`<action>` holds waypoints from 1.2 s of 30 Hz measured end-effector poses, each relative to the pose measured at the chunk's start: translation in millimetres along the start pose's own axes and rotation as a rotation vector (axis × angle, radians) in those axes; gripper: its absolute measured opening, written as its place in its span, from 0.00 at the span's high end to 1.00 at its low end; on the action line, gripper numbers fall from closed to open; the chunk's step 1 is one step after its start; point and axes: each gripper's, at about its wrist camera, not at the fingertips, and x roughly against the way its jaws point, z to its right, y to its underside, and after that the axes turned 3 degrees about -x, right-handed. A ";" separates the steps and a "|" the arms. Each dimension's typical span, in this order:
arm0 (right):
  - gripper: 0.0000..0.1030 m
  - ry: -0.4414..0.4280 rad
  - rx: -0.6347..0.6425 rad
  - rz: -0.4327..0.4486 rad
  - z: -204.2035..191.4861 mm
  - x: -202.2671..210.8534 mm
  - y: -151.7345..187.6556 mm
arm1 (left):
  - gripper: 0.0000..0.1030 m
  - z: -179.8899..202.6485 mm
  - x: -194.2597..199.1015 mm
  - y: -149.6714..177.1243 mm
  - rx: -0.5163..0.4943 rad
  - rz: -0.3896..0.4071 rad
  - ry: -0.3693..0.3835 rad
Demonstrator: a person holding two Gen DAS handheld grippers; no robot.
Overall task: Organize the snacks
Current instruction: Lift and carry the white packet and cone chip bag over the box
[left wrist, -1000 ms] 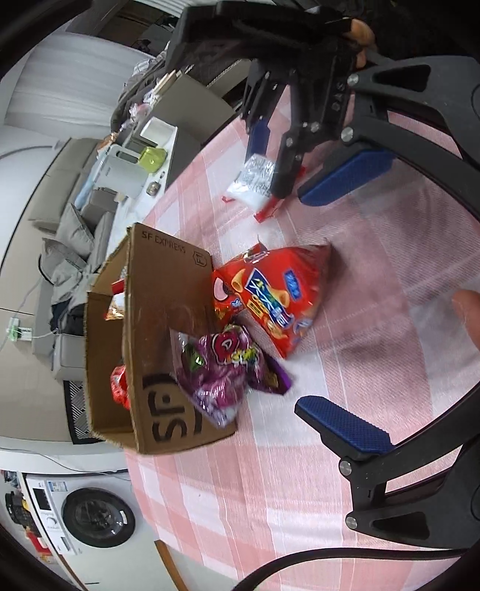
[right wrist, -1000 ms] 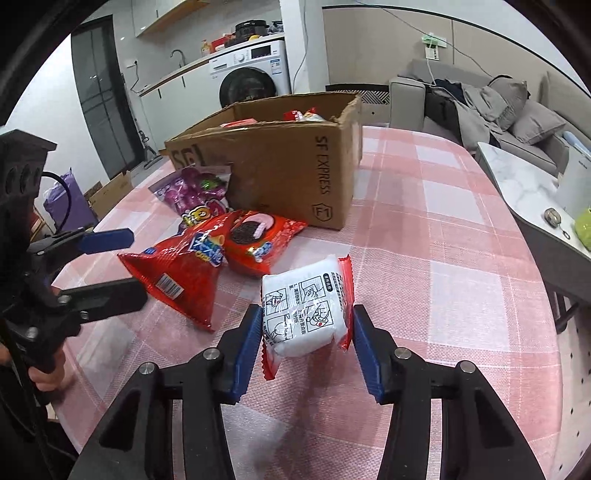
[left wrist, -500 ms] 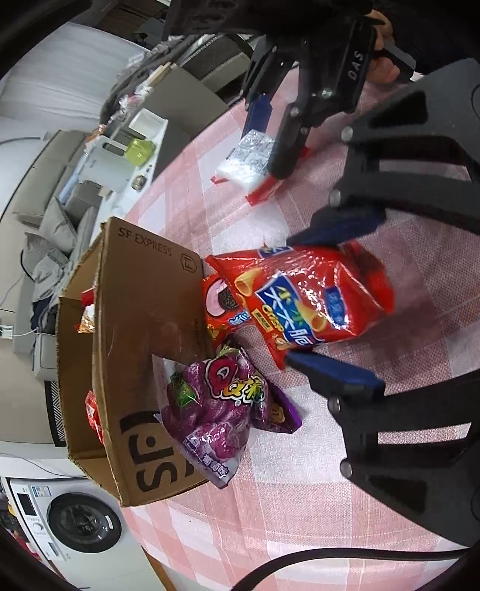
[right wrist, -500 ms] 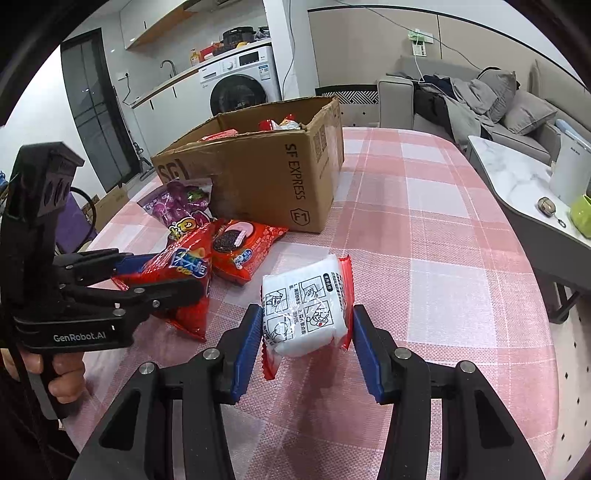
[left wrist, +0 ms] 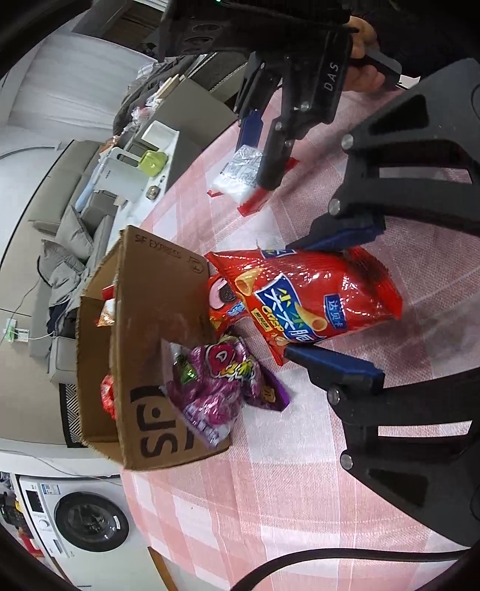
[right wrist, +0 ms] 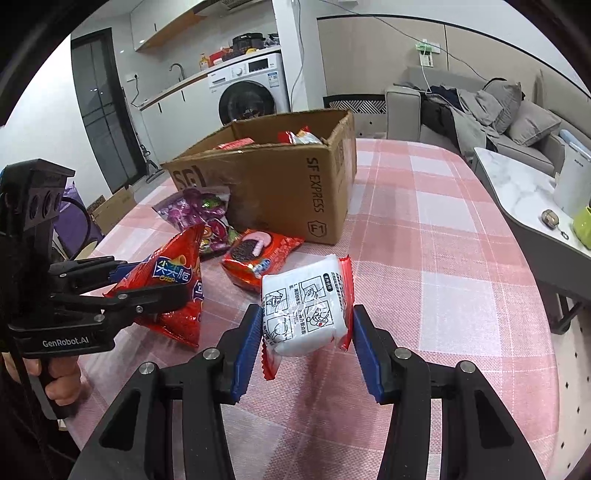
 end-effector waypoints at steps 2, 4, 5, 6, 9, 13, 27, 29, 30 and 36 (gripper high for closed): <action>0.52 -0.003 0.005 0.012 -1.6 3.0 -0.9 | 0.57 -2.7 6.8 0.2 0.001 0.015 -0.006; 0.52 -0.010 0.006 0.029 -3.0 7.2 -2.4 | 0.57 -5.6 14.1 -1.4 0.008 0.033 -0.014; 0.52 -0.014 0.005 0.040 -3.6 9.8 -3.6 | 0.57 -7.1 17.8 -3.0 0.010 0.043 -0.016; 0.52 -0.017 0.005 0.049 -4.0 12.0 -4.7 | 0.57 -8.9 21.5 -4.9 0.013 0.052 -0.019; 0.52 -0.031 0.001 0.072 -5.0 17.9 -8.9 | 0.57 -14.2 32.6 -11.2 0.016 0.078 -0.032; 0.52 -0.039 0.010 0.105 -8.9 26.2 -16.8 | 0.57 -21.7 48.2 -21.5 0.016 0.110 -0.053; 0.52 -0.056 0.047 0.200 -19.7 45.0 -61.0 | 0.57 -25.9 83.9 -62.2 -0.016 0.201 -0.103; 0.52 -0.059 0.053 0.207 -22.2 45.9 -67.3 | 0.57 -26.6 88.3 -67.4 -0.020 0.213 -0.105; 0.52 -0.060 0.059 0.212 -24.0 46.2 -70.8 | 0.57 -27.2 90.7 -70.3 -0.023 0.221 -0.107; 0.52 -0.070 0.063 0.224 -27.9 43.3 -89.0 | 0.57 -31.5 98.5 -89.9 -0.026 0.248 -0.127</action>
